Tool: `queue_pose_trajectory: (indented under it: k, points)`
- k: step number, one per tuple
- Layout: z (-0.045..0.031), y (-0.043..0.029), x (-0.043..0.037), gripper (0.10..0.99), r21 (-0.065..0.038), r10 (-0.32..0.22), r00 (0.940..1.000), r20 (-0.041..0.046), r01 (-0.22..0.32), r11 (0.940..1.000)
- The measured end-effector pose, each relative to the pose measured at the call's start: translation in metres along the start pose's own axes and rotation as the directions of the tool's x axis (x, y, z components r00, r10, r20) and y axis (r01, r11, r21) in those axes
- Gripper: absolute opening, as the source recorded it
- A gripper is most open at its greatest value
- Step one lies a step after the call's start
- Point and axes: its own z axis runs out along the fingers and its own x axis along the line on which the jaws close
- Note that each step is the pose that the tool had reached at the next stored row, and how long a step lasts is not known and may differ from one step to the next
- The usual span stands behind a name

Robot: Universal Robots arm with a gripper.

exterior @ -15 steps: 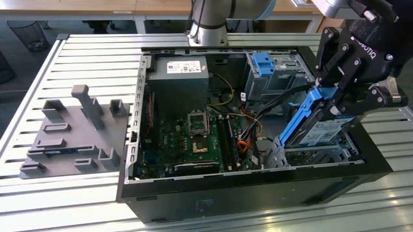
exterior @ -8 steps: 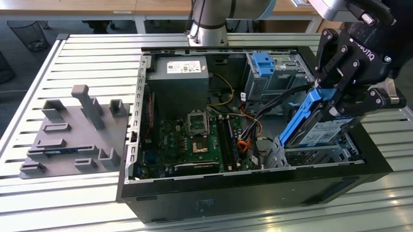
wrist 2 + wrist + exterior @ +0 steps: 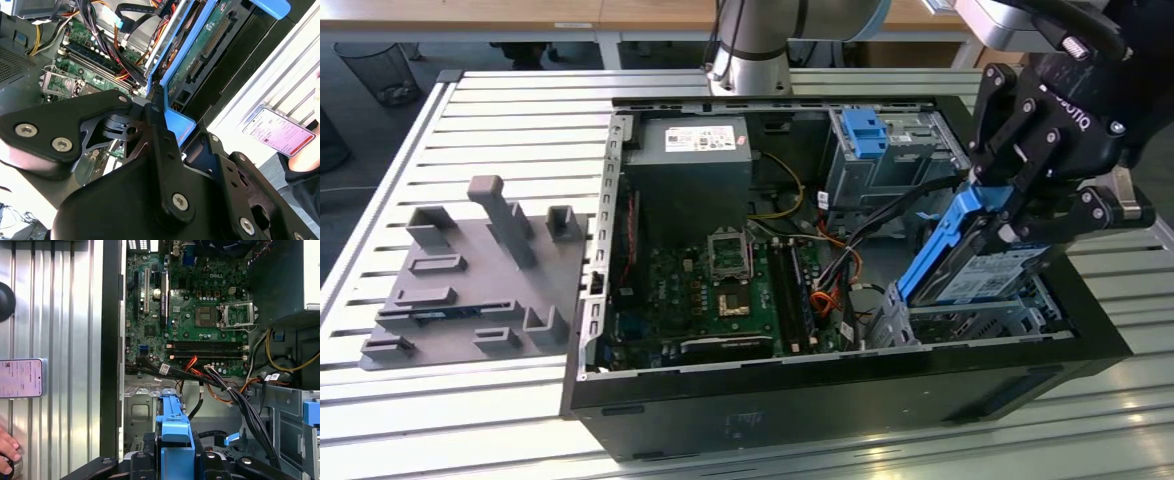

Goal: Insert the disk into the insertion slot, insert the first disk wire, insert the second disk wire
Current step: 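Insert the disk into the insertion slot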

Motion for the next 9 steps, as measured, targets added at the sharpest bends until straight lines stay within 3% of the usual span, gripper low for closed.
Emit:
queue_pose_trajectory:
  k: [9]
  points:
    - [0.0034, -0.0001, 0.0001, 0.365, 0.0, 0.0, 1.0, 0.0, 0.0, 1.0]
